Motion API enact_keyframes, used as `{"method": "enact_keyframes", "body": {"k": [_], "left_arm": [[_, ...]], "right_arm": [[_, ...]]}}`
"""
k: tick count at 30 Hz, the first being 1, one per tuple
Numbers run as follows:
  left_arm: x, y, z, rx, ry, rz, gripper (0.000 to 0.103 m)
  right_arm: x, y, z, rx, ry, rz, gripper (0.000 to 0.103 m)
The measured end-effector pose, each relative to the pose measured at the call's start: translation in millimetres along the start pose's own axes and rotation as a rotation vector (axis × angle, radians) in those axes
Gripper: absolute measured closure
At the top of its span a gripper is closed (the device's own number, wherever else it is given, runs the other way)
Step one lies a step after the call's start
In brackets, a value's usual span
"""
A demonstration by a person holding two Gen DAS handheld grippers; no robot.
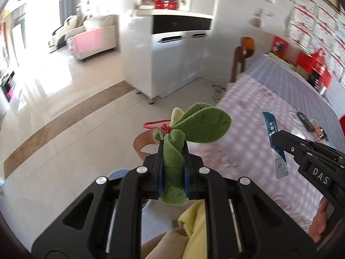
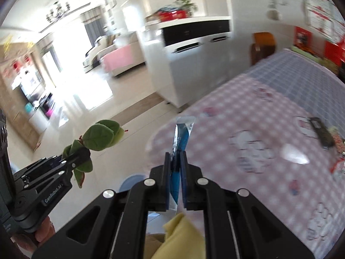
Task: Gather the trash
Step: 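Carry the green plush and blue tube off the table toward the blue bin, then open the left gripper over the bin while the right gripper releases the blue tube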
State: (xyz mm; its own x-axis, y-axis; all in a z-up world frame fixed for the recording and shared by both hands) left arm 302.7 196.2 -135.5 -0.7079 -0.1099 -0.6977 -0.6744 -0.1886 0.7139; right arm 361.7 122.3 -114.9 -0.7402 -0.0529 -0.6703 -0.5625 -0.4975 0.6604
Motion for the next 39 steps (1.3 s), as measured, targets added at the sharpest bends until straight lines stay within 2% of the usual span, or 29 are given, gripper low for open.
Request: {"method": "enact_keyframes", "body": {"k": [7, 16, 17, 18, 19, 29, 32, 37, 38, 39], "left_arm": [[31, -27, 62, -0.073, 0.082, 0.102, 0.089], [61, -68, 102, -0.088, 0.163, 0.223, 0.086], [62, -73, 104, -0.095, 0.169, 0.231, 0.081], [65, -78, 106, -0.105, 0.179, 0.250, 0.051], [68, -84, 111, -0.120, 0.199, 0.270, 0.028], [85, -94, 147, -0.185, 0.258, 0.303, 0.028], [92, -88, 162, -0.214, 0.278, 0.310, 0.028], [102, -69, 194, -0.274, 0.313, 0.302, 0.028], [104, -64, 201, -0.292, 0.323, 0.300, 0.028], [106, -61, 206, -0.302, 0.328, 0.298, 0.028]], "right_arm": [[14, -45, 58, -0.069, 0.081, 0.092, 0.094], [34, -82, 92, -0.096, 0.124, 0.182, 0.094], [36, -84, 93, -0.096, 0.128, 0.189, 0.094], [36, -87, 93, -0.093, 0.129, 0.194, 0.094], [37, -88, 93, -0.092, 0.132, 0.199, 0.094], [43, -120, 101, -0.093, 0.159, 0.263, 0.094], [53, -142, 119, -0.138, 0.180, 0.318, 0.094], [64, -163, 160, -0.219, 0.235, 0.356, 0.091], [66, -168, 166, -0.228, 0.238, 0.370, 0.086], [68, -171, 170, -0.223, 0.233, 0.379, 0.061]]}}
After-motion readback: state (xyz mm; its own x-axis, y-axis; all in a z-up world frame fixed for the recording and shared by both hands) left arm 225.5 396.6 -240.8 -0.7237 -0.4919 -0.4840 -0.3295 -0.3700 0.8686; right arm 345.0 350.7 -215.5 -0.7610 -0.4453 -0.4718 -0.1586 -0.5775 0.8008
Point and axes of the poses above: each gripper's, at about its wrist camera, not at the fingertips, and y roughly against the way its jaws point, z to its left, x to its underside, the point moved 9 cm from there along -y, roughly the way its jaws point, and after that the axes turned 13 degrees about -x, right-handed, at the moved point
